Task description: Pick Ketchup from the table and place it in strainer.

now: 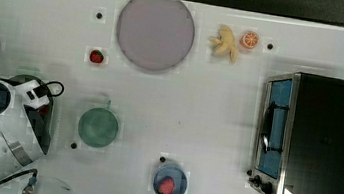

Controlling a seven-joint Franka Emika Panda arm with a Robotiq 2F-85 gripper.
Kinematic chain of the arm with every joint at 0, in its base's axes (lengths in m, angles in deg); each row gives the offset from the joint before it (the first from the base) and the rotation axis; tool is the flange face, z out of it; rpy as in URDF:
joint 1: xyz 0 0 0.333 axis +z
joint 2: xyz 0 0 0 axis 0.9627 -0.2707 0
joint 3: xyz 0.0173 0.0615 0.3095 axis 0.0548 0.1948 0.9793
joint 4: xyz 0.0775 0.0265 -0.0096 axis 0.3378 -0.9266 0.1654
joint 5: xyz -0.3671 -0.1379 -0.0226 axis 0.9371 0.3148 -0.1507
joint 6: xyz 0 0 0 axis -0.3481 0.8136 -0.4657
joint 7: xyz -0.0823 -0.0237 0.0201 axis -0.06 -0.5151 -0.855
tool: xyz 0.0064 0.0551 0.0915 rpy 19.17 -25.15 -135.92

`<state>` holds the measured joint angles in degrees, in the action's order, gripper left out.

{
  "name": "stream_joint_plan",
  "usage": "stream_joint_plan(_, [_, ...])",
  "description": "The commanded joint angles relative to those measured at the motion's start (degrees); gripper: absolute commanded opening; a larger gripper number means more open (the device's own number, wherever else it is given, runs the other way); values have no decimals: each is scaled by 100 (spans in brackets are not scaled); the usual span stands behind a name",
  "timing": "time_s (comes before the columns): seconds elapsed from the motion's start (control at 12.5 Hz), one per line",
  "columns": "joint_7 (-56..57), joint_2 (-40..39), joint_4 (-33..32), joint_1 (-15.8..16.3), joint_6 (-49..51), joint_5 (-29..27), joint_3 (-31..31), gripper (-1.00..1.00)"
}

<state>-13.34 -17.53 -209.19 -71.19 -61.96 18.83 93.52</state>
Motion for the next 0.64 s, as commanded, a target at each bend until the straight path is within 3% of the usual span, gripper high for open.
stream_joint_plan(0.08, [-436, 446, 179, 55, -177, -13, -89, 100])
stream_joint_plan(0.32, [-1000, 1079, 181, -165, 224, -13, -101, 100])
stream_joint_plan(0.64, [-993, 2119, 480, -871, 1647, -22, -182, 100])
